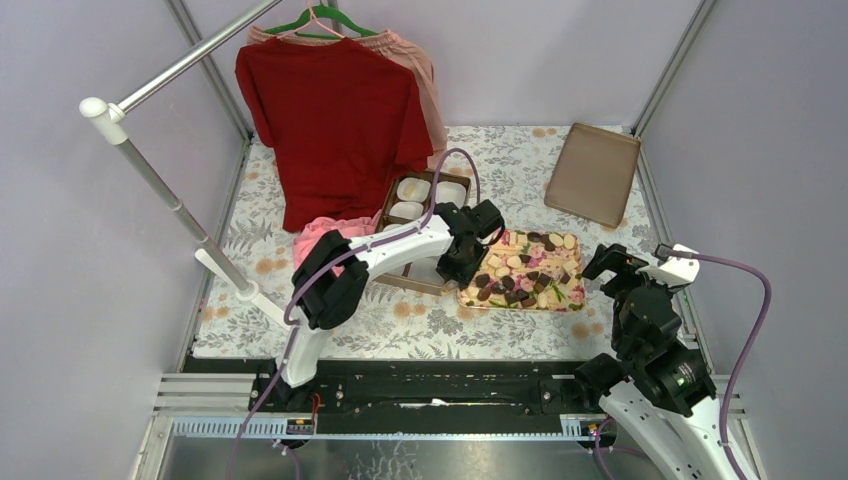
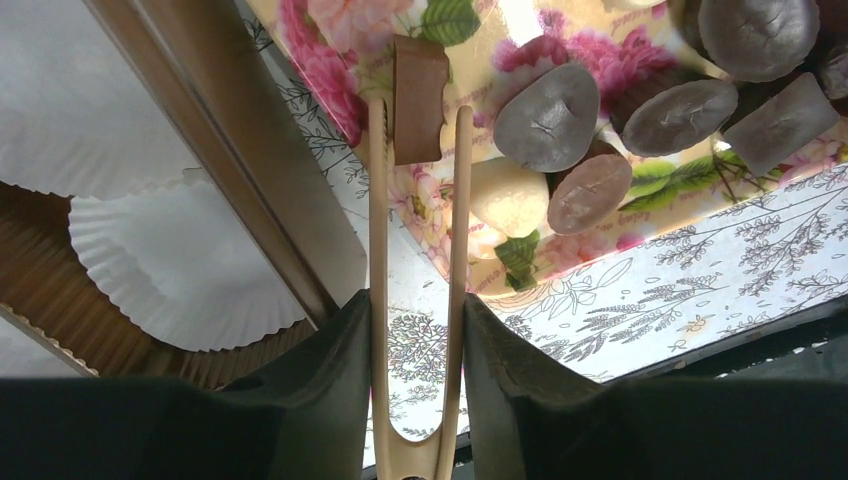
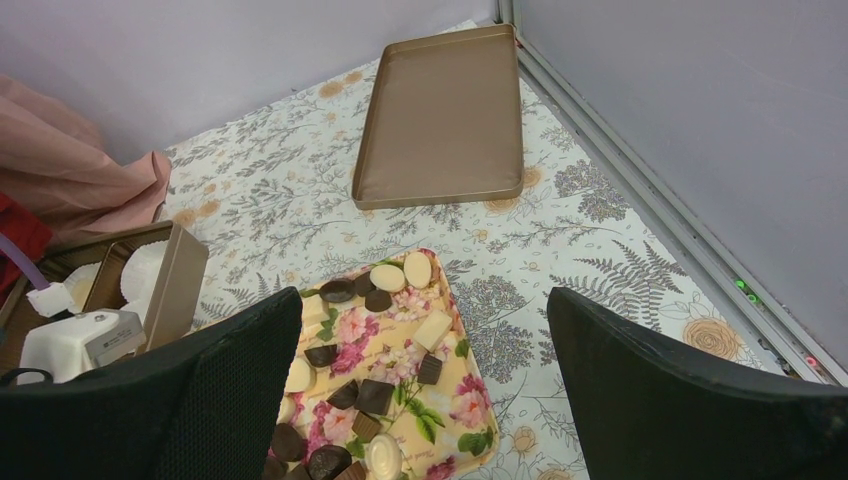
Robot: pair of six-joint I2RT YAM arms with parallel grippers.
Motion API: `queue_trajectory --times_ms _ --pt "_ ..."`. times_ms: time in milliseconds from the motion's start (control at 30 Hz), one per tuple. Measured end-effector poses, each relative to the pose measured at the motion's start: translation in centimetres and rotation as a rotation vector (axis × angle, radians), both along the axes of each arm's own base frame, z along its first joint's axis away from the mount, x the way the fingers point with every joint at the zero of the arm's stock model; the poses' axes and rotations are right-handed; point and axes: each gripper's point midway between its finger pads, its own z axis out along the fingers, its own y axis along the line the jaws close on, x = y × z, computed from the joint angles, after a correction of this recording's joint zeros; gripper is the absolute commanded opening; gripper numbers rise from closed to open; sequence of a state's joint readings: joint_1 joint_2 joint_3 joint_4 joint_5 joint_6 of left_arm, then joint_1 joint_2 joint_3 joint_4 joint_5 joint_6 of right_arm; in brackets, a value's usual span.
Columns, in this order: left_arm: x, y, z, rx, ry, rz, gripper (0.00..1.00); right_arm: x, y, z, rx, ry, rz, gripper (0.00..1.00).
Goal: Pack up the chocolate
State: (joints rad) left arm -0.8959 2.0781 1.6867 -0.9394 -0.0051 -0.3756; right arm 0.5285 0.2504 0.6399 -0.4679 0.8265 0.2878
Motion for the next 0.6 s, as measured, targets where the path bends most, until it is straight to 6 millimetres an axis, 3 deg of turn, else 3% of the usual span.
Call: queue_trajectory --times_ms 100,267,600 --pt "0.0 -0.03 -0.41 0.006 0.006 0.0 0.41 0.01 0.01 0.04 0.001 -0.002 0.0 1.0" --pt "-0.02 0.05 -0.89 0.018 0.012 -0.002 0.29 0.01 0.01 0.04 0.001 -0.002 0.0 1.0" --pt "0.17 -0.13 -0.17 0.005 -0.001 -0.004 0.19 0.01 0.01 0.04 0.0 -0.002 0.0 1.0"
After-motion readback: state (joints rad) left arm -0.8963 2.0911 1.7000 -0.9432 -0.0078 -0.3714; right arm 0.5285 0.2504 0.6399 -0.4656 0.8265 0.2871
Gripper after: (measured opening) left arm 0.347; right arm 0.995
